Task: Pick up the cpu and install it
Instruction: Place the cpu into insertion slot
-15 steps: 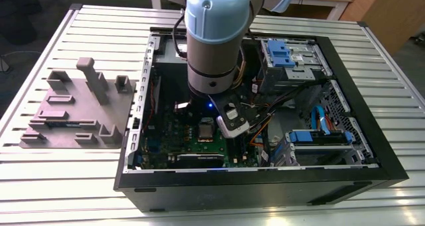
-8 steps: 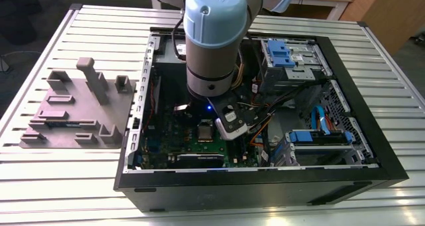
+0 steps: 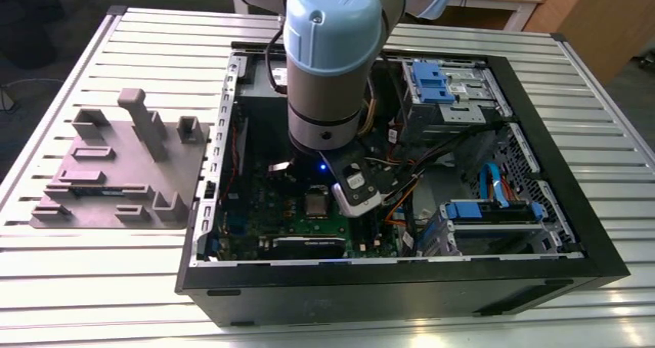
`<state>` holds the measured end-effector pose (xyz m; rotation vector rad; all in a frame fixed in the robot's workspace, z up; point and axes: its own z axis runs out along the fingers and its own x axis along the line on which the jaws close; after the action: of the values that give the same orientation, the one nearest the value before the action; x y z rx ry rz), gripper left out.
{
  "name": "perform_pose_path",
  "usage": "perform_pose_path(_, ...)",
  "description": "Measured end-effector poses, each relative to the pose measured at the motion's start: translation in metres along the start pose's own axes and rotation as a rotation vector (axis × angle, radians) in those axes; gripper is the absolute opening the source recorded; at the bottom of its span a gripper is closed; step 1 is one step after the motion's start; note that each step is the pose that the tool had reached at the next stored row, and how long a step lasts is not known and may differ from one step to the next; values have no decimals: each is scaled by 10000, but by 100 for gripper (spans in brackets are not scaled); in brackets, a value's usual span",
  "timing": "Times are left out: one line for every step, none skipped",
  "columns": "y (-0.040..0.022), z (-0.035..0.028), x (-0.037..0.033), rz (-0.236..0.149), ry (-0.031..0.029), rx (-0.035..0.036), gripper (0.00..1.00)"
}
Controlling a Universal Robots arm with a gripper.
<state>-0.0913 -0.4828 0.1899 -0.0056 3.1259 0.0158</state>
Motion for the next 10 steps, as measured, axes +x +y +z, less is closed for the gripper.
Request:
perform_pose_path(0,0,-3,7,0,0,47)
perform_pose_path(0,0,-5,16,0,0,47)
perform_pose_path(0,0,-6,26,0,0,47)
perform_pose_path(0,0,-6,36,0,1,47)
perform_pose_path(0,0,-6,44,1,3,47)
perform_pose_path(0,5,-6,48,0,2,47)
perform_pose_path(0,9,-6,51,1,3,47)
perform_pose_path(-1,11,-6,53,2,6,47)
perform_pose_path(-1,11,-6,54,2,9,47)
perform_pose_path(-1,13,-6,57,3,10,47)
